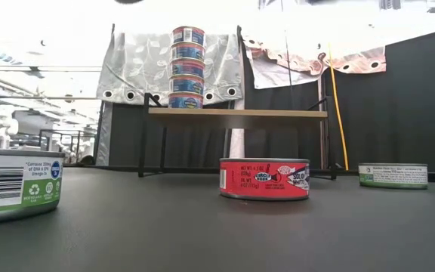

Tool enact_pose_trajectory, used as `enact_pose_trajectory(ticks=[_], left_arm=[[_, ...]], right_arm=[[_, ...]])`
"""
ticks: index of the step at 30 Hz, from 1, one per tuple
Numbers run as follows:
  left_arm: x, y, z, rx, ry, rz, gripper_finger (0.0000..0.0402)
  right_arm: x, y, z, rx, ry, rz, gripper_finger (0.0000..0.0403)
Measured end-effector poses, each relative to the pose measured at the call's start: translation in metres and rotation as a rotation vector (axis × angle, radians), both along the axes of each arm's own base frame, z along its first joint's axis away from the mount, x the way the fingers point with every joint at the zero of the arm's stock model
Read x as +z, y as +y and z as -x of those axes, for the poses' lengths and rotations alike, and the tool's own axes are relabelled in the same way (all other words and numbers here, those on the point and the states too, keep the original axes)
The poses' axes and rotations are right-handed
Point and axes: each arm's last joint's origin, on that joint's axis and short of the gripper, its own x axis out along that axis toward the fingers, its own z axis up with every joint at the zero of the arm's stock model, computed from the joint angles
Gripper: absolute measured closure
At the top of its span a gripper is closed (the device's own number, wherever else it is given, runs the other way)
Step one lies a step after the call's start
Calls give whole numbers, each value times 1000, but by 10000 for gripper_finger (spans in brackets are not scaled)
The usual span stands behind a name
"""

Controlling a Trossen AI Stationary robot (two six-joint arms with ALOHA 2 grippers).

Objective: Stack canned seafood by type on shelf
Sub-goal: Put the green tuna can on the shelf

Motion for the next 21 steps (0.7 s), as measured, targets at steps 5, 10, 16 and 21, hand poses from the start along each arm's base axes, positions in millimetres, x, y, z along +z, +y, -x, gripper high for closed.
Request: enact_pose_trajectory(ticks=[5,10,16,21], left_arm=[[33,-1,-5,110,-198,172,245],[49,1,-20,261,-330,396,244],[39,2,-32,321,-259,410,244],[33,0,-46,310,-250,412,244]], right_arm=[[22,-12,-5,-59,-127,353,110],[36,-29,-15,-153,-92,625,110],[54,-35,-17,-239,-109,769,110],[58,-39,-21,-261,-56,817,110]])
